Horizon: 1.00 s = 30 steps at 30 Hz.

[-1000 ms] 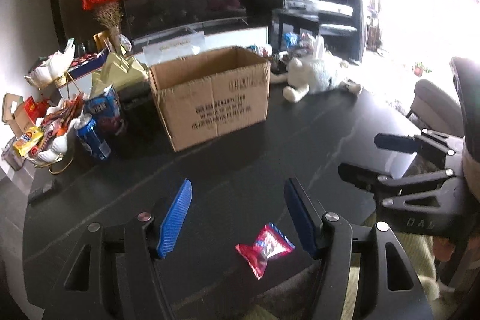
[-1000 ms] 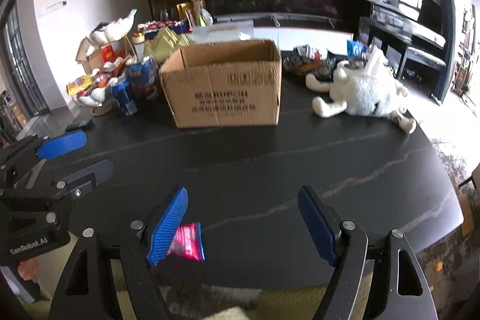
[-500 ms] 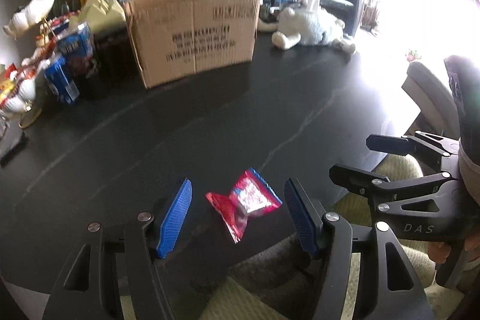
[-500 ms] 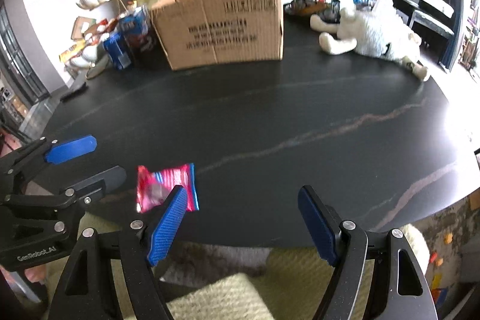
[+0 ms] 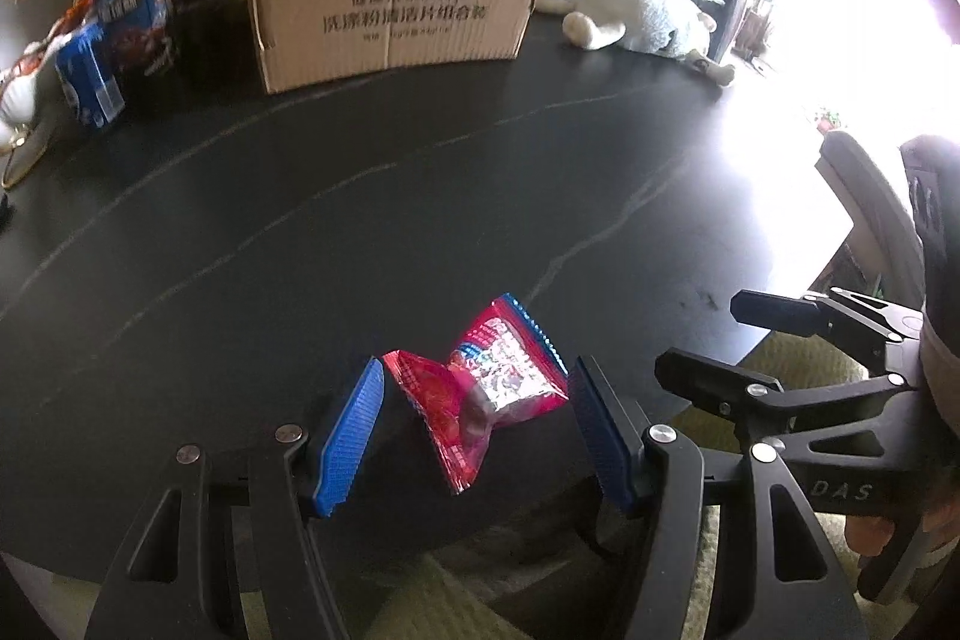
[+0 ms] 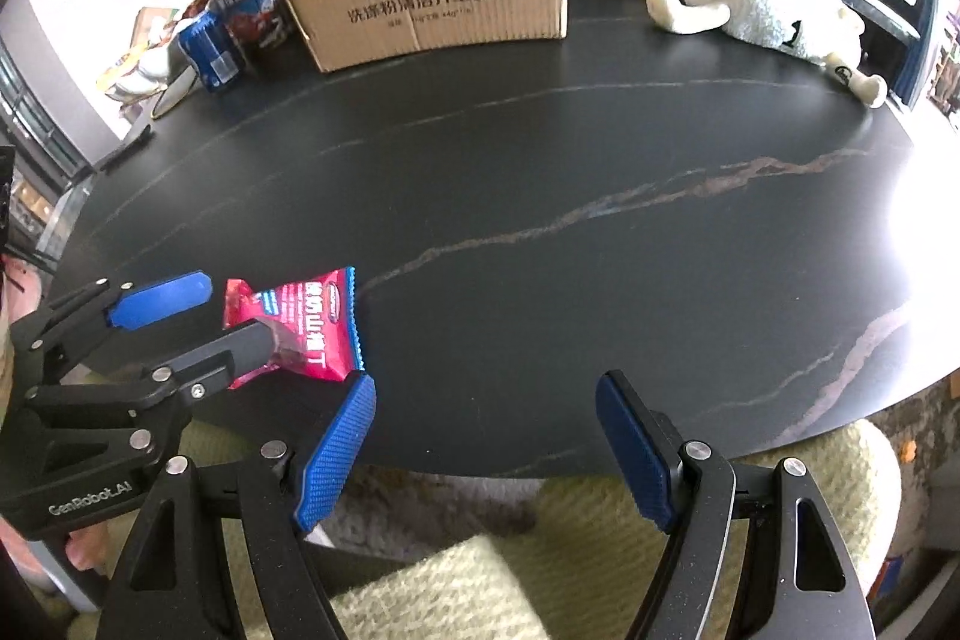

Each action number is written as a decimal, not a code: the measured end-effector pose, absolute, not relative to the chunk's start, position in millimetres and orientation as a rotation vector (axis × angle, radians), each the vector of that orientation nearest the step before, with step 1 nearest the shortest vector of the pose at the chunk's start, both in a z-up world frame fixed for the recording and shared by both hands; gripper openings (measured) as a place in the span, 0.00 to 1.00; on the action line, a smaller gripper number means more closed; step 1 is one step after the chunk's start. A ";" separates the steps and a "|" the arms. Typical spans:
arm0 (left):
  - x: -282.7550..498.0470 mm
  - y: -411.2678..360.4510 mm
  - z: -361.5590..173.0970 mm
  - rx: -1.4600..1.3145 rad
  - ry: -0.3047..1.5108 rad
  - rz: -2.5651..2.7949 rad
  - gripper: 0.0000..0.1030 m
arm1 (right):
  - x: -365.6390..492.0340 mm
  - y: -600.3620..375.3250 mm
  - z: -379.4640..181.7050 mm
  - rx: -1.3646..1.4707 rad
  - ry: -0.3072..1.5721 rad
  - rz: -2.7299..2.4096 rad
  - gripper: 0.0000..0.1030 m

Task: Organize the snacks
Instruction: 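Grasp the pink wrapped candy with the left tool, then carry the pink candy over the cardboard box and open the left tool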

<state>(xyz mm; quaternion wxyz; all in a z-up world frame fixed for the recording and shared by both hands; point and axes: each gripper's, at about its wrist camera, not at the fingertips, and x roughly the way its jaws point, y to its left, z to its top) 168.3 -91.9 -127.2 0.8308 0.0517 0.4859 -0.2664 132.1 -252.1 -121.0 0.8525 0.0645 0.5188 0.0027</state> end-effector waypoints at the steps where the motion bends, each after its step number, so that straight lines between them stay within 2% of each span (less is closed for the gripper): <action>1: 169.1 -91.7 -129.9 0.102 1.035 -0.562 0.59 | 133.5 -252.2 -122.3 0.138 1.096 0.006 0.75; 9: 174.0 -95.3 -139.6 0.091 1.063 -0.556 0.50 | 139.5 -255.2 -128.4 0.153 1.104 0.000 0.75; 12: 175.0 -96.1 -141.3 0.089 1.069 -0.554 0.43 | 141.3 -257.1 -128.9 0.167 1.103 -0.001 0.75; 30: 174.2 -93.3 -136.5 0.075 1.040 -0.539 0.30 | 147.4 -251.2 -129.6 0.180 1.103 0.012 0.75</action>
